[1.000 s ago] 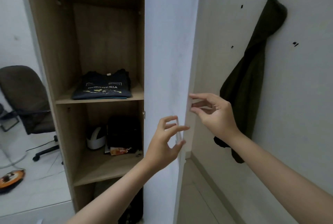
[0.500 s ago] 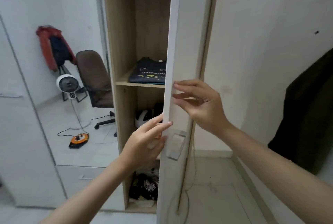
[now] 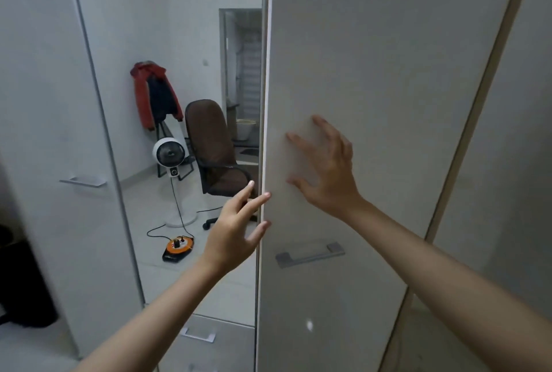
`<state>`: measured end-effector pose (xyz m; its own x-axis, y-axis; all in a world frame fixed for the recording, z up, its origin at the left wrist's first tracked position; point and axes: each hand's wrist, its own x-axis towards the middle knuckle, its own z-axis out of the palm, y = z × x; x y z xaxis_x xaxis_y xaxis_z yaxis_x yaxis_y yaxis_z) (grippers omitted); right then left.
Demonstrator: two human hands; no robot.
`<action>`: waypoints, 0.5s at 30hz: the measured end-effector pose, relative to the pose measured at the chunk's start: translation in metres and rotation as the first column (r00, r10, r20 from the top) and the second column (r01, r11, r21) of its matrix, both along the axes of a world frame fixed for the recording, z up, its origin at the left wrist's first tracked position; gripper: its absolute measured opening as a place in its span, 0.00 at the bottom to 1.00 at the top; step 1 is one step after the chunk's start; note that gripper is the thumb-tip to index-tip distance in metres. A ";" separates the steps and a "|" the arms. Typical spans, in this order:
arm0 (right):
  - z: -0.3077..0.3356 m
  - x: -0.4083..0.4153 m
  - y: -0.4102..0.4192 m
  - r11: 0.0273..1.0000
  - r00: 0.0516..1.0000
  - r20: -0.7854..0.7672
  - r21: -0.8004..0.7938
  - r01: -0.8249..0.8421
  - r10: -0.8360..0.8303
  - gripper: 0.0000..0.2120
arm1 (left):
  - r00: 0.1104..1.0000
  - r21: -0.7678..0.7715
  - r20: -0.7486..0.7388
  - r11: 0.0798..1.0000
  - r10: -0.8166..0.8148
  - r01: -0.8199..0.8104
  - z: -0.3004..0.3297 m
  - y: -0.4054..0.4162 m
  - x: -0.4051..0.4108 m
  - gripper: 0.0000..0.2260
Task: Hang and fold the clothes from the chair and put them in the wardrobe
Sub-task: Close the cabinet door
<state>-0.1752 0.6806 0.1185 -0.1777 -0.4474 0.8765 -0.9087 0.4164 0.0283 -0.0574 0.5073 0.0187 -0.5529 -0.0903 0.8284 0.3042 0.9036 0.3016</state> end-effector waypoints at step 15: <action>-0.004 -0.093 -0.088 0.841 0.876 0.108 0.354 0.408 -0.470 0.60 | 0.852 -0.184 0.386 0.934 0.354 -0.305 0.011 -0.089 -0.146 0.55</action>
<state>-0.2685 0.5927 0.1149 -0.5638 -0.5263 0.6365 -0.6332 0.7702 0.0760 -0.2038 0.4185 0.0299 -0.7963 -0.2478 0.5518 -0.1447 0.9638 0.2239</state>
